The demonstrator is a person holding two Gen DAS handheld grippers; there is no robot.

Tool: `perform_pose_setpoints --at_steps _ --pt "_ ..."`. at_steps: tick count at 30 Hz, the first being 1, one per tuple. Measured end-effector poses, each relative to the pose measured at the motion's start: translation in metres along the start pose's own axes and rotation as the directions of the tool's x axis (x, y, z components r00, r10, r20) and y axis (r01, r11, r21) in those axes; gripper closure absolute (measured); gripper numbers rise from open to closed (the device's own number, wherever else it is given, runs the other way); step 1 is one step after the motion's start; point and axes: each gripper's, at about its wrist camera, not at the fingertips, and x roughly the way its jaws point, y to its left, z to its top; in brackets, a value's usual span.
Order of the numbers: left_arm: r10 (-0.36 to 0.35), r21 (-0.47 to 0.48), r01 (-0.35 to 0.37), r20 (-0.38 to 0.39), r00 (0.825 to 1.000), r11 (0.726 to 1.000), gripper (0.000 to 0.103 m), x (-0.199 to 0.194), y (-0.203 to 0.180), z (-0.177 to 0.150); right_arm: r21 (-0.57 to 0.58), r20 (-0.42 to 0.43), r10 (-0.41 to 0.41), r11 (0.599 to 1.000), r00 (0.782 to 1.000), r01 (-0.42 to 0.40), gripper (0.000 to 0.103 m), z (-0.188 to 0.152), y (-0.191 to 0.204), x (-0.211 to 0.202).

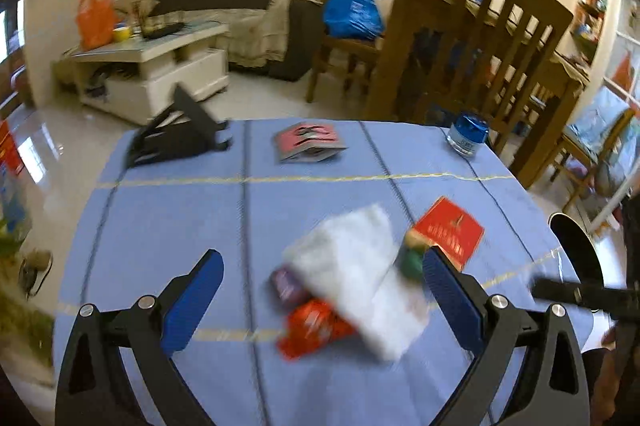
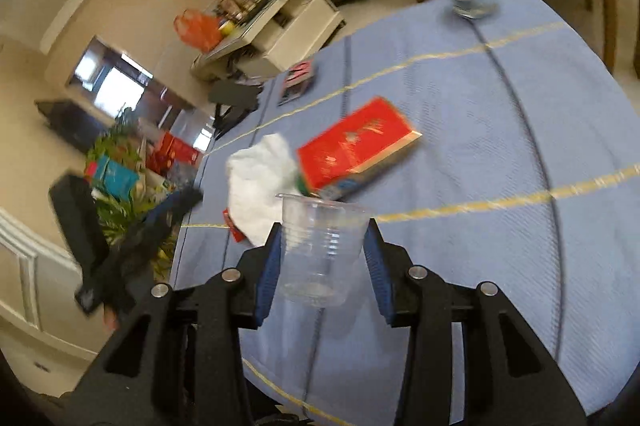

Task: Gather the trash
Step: 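Grasp the clear plastic cup with right tool while left tool grasps the white tissue, then drop the plastic cup and tissue into the bin by opening both tools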

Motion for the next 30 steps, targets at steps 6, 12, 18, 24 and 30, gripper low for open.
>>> perform_pose_setpoints --at_steps 6,12,18,24,30 --pt "0.060 0.121 -0.045 -0.118 0.991 0.992 0.063 0.052 -0.021 0.011 0.026 0.027 0.008 1.000 1.000 -0.009 0.063 -0.006 -0.021 -0.012" --pt "0.122 0.043 -0.120 -0.046 0.991 0.992 0.100 0.024 -0.009 0.012 0.047 0.063 0.039 0.998 0.997 -0.042 0.063 -0.005 -0.036 -0.021" --pt "0.268 -0.079 -0.258 0.177 0.947 0.963 0.100 -0.050 -0.006 0.024 0.063 0.101 0.060 0.996 0.993 -0.067 0.063 -0.004 -0.043 -0.031" --pt "0.226 -0.051 -0.221 0.172 0.959 0.974 0.100 -0.055 -0.037 0.023 0.062 0.138 0.051 0.996 0.989 -0.060 0.063 -0.002 -0.050 -0.043" --pt "0.070 0.036 -0.077 0.170 0.983 0.996 0.100 -0.055 -0.093 0.031 0.091 0.238 -0.087 0.994 0.967 0.067 0.063 0.006 -0.081 -0.088"
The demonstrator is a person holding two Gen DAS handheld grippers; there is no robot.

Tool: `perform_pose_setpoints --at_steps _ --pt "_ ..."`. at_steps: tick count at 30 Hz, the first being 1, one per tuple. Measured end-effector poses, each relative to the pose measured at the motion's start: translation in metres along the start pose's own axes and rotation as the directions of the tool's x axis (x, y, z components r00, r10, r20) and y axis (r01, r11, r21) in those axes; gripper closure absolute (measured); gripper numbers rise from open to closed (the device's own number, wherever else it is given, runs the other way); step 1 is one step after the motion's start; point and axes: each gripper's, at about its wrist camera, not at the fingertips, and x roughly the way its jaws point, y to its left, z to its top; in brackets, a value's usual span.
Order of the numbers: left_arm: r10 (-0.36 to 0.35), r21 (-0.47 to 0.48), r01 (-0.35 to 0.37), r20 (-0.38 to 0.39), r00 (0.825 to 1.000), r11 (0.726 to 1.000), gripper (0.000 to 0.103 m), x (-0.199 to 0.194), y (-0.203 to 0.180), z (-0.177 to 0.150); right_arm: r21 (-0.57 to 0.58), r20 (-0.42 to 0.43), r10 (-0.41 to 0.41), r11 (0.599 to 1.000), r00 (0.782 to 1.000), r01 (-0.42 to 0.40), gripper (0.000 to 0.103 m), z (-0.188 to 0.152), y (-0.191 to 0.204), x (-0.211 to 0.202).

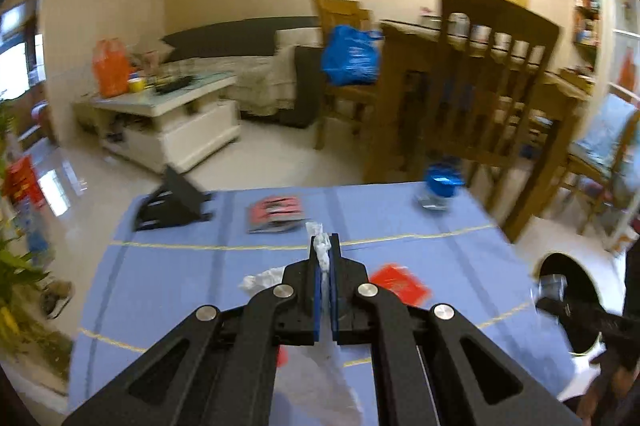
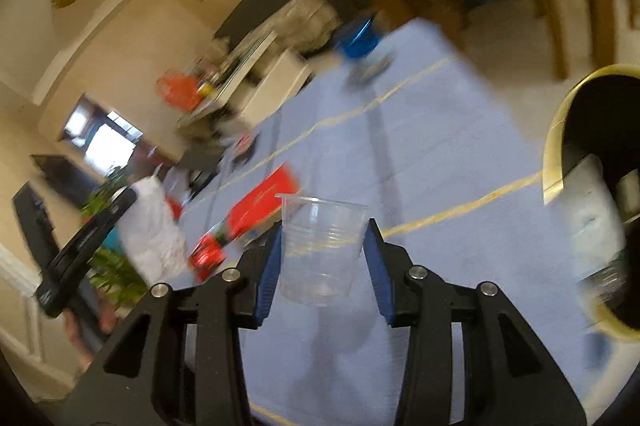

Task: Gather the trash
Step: 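Drop the plastic cup and tissue into the bin by opening both tools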

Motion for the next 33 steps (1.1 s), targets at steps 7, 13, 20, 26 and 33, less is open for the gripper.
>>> perform_pose_setpoints --at_steps 7,13,20,26,33 --pt "-0.147 0.114 0.141 0.043 0.988 0.983 0.100 -0.008 -0.079 0.017 0.030 0.281 -0.287 0.956 0.916 0.291 0.063 0.041 -0.043 -0.081" --pt "-0.244 0.223 0.239 -0.005 0.970 0.945 0.100 0.004 -0.152 0.009 0.164 0.227 -0.460 0.887 0.859 0.432 0.063 0.030 -0.117 -0.063" --pt "-0.341 0.264 0.354 -0.094 0.935 0.897 0.100 0.029 -0.219 0.000 0.382 0.192 -0.531 0.815 0.826 0.435 0.021 0.026 -0.168 -0.079" --pt "-0.380 0.312 0.407 -0.146 0.914 0.859 0.100 0.042 -0.275 -0.009 0.512 0.329 -0.568 0.778 0.754 0.363 0.013 0.010 -0.184 -0.128" --pt "-0.393 0.357 0.435 -0.186 0.901 0.827 0.100 0.054 -0.319 -0.017 0.630 0.416 -0.608 0.729 0.677 0.268 0.010 -0.007 -0.205 -0.167"
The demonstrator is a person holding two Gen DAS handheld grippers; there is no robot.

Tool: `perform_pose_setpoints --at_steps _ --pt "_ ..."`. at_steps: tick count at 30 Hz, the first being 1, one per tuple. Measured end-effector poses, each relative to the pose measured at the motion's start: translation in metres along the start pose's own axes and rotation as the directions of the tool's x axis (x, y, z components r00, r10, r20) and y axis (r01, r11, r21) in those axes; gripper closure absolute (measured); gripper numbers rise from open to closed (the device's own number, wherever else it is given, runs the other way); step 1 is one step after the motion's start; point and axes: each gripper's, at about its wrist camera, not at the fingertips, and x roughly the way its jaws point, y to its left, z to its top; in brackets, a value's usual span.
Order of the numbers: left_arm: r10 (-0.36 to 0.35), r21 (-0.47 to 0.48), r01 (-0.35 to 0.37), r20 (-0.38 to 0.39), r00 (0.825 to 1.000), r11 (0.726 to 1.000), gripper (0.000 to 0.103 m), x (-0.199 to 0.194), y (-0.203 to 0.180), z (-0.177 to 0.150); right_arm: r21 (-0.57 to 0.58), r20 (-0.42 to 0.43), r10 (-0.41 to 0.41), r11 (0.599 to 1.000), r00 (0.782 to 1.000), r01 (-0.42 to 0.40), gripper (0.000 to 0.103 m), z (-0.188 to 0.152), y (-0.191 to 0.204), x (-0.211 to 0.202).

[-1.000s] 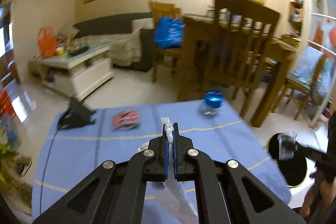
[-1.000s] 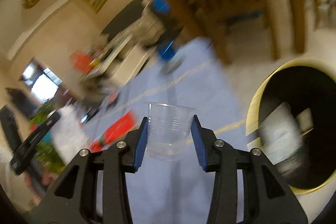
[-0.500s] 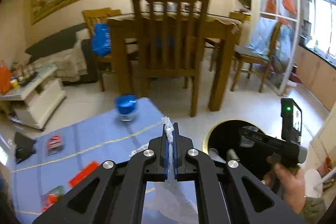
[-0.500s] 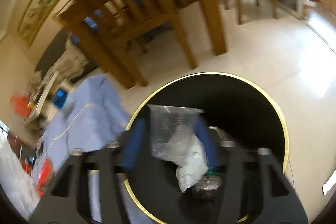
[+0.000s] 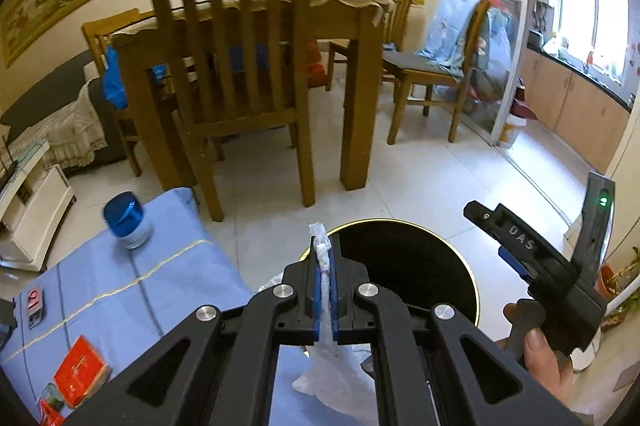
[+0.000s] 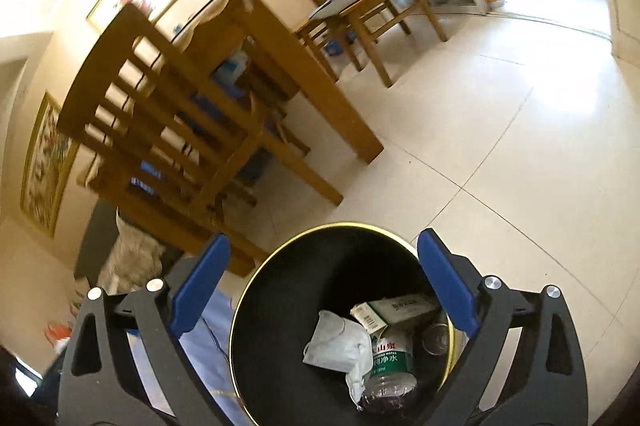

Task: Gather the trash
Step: 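Drop the plastic cup and tissue into the bin by opening both tools, then return to the table and grasp the red wrapper with right tool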

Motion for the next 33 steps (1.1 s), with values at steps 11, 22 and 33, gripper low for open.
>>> perform_pose_setpoints --at_steps 11,22,33 --pt "0.001 0.056 0.001 -0.033 0.999 0.998 0.032 0.022 -0.023 -0.005 0.029 0.017 0.003 1.000 1.000 -0.003 0.008 0.009 -0.011 -0.005" --pt "0.128 0.009 -0.128 -0.103 0.986 0.992 0.007 -0.024 0.036 -0.075 -0.109 -0.023 -0.001 0.994 1.000 -0.002 0.007 -0.007 0.023 -0.001" --pt "0.351 -0.170 -0.382 -0.183 0.918 0.909 0.007 -0.116 0.156 -0.197 -0.507 -0.355 0.117 0.810 0.928 -0.296 0.006 -0.124 0.152 -0.006"
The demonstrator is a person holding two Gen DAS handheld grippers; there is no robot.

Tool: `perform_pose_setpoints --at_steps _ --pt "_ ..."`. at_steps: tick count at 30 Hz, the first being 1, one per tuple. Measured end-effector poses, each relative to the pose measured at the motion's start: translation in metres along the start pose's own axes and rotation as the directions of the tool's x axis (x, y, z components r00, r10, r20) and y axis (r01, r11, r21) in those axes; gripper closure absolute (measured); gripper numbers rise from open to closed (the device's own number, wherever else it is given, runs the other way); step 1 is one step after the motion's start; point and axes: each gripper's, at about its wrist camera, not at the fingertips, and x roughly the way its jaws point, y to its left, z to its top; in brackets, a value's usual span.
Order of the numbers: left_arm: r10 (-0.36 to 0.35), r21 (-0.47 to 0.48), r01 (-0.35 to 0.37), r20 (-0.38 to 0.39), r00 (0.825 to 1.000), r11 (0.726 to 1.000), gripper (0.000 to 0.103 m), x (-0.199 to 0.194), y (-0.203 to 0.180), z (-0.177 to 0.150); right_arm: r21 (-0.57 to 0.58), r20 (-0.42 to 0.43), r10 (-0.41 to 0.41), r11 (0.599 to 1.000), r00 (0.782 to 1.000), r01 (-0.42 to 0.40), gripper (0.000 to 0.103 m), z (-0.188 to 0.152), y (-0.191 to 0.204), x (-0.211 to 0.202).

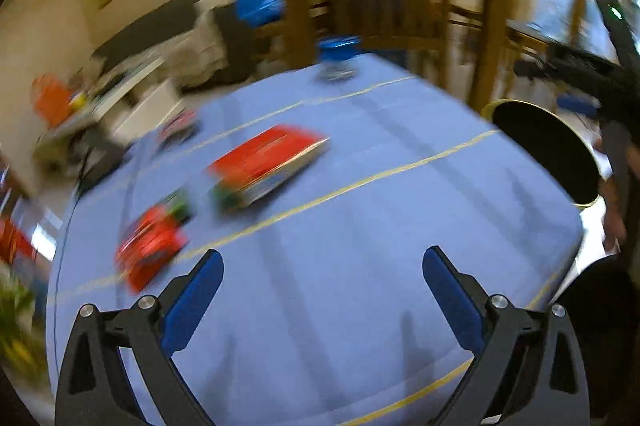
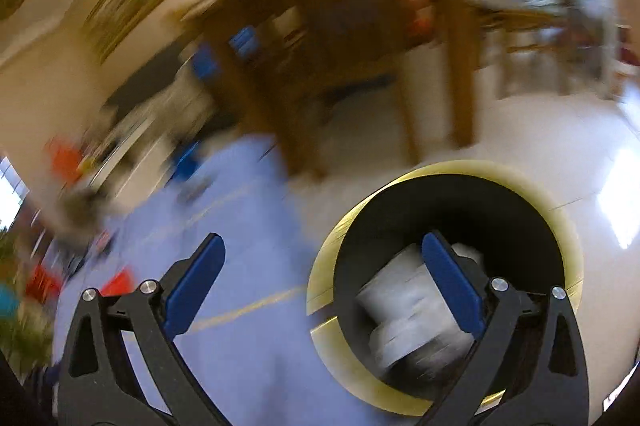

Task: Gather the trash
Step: 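Return to the table and grasp the red wrapper with right tool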

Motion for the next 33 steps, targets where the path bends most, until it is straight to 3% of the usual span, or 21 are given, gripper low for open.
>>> perform_pose_setpoints --at_steps 2,4,7,11,13,16,19,23,24,25,27,30,33 --pt "0.041 -0.069 -0.041 -0.002 0.999 0.997 0.007 -0.004 0.035 -0.011 0.009 -0.121 0.167 0.986 0.979 -0.167 0.006 -0.025 0.041 0.015" --pt "0.085 -0.155 -0.085 -0.001 0.996 0.984 0.007 -0.011 0.073 -0.024 -0.026 -0.264 0.302 0.947 0.916 -0.320 0.006 -0.054 0.100 0.032" --pt "0.135 -0.263 -0.130 0.002 0.991 0.956 0.007 -0.023 0.122 -0.042 -0.200 -0.387 0.365 0.863 0.847 -0.464 0.008 -0.083 0.192 0.032" --pt "0.204 -0.392 -0.191 -0.010 0.979 0.900 0.007 -0.038 0.180 -0.066 -0.223 -0.465 0.401 0.810 0.789 -0.543 0.008 -0.100 0.268 0.042" --pt "0.238 -0.428 -0.226 -0.027 0.971 0.875 0.007 -0.043 0.198 -0.074 -0.239 -0.474 0.367 0.821 0.800 -0.519 0.009 -0.106 0.290 0.056" --pt "0.267 -0.442 -0.250 -0.025 0.963 0.862 0.007 -0.051 0.211 -0.079 -0.176 -0.520 0.371 0.835 0.769 -0.522 0.017 -0.114 0.310 0.080" --pt "0.261 -0.444 -0.241 -0.016 0.965 0.863 0.007 -0.054 0.215 -0.080 -0.134 -0.547 0.348 0.861 0.761 -0.490 0.032 -0.117 0.328 0.105" --pt "0.255 -0.421 -0.237 -0.016 0.967 0.875 0.007 -0.050 0.209 -0.078 -0.194 -0.576 0.264 0.875 0.773 -0.444 0.056 -0.131 0.337 0.118" --pt "0.251 -0.417 -0.234 -0.016 0.968 0.878 0.007 -0.048 0.208 -0.076 -0.213 -0.569 0.258 0.871 0.780 -0.444 0.067 -0.132 0.335 0.115" --pt "0.246 -0.414 -0.230 -0.013 0.969 0.881 0.007 -0.045 0.206 -0.073 -0.207 -0.580 0.266 0.867 0.770 -0.454 0.072 -0.134 0.330 0.112" --pt "0.238 -0.407 -0.221 -0.009 0.971 0.886 0.007 -0.040 0.207 -0.069 -0.202 -0.584 0.281 0.858 0.762 -0.472 0.090 -0.133 0.319 0.103" --pt "0.210 -0.364 -0.200 -0.013 0.978 0.910 0.007 -0.031 0.204 -0.059 -0.211 -0.585 0.286 0.850 0.759 -0.483 0.090 -0.132 0.292 0.087" --pt "0.197 -0.351 -0.191 -0.019 0.980 0.917 0.007 -0.023 0.200 -0.042 -0.174 -0.547 0.322 0.859 0.773 -0.481 0.090 -0.119 0.249 0.066"
